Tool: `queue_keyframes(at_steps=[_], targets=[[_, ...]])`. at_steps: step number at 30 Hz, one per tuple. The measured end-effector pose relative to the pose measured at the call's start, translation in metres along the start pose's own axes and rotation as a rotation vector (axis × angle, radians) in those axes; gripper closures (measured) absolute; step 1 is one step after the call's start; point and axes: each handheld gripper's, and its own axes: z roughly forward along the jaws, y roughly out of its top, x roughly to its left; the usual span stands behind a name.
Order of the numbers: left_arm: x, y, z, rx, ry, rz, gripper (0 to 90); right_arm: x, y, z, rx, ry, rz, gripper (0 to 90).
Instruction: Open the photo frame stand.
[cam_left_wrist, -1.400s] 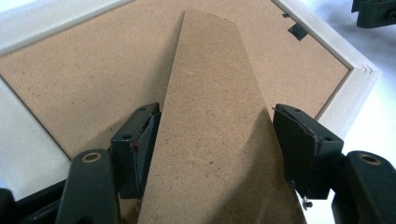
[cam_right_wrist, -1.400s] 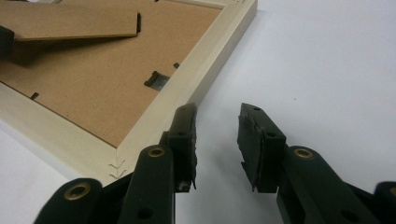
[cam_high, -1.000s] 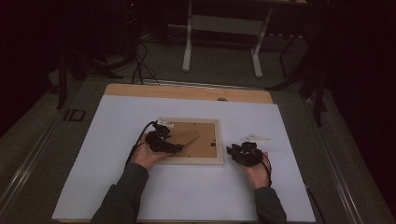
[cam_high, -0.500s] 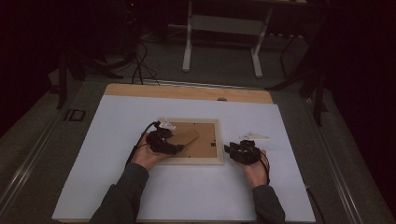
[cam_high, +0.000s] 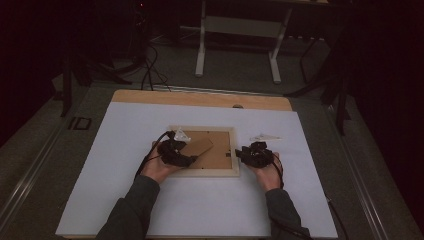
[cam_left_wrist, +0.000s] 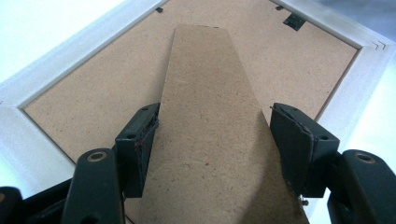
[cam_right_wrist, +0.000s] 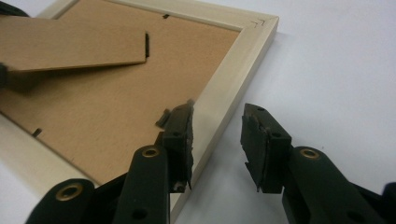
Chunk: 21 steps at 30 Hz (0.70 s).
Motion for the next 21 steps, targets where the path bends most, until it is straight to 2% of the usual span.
queue_keyframes(at_steps=[1,2,7,13,21], targets=[[-0.001,0.0,-0.001,-0.007,0.005,0.003,37.5,0.0,0.0,0.0,0.0,0.0,0.0,62.3],[-0.003,0.001,-0.003,-0.014,0.019,0.024,37.5,0.0,0.003,0.002,0.001,0.003,-0.007,60.8],[-0.008,0.002,-0.007,-0.028,0.042,0.046,37.5,0.002,0.01,0.004,0.004,0.007,-0.031,57.4],[-0.016,0.001,-0.011,-0.05,0.076,0.074,37.5,-0.002,0.018,0.005,0.0,0.009,-0.001,51.1],[-0.024,-0.005,-0.015,-0.089,0.119,0.106,37.4,-0.004,0.027,0.01,0.005,-0.001,0.01,40.8]])
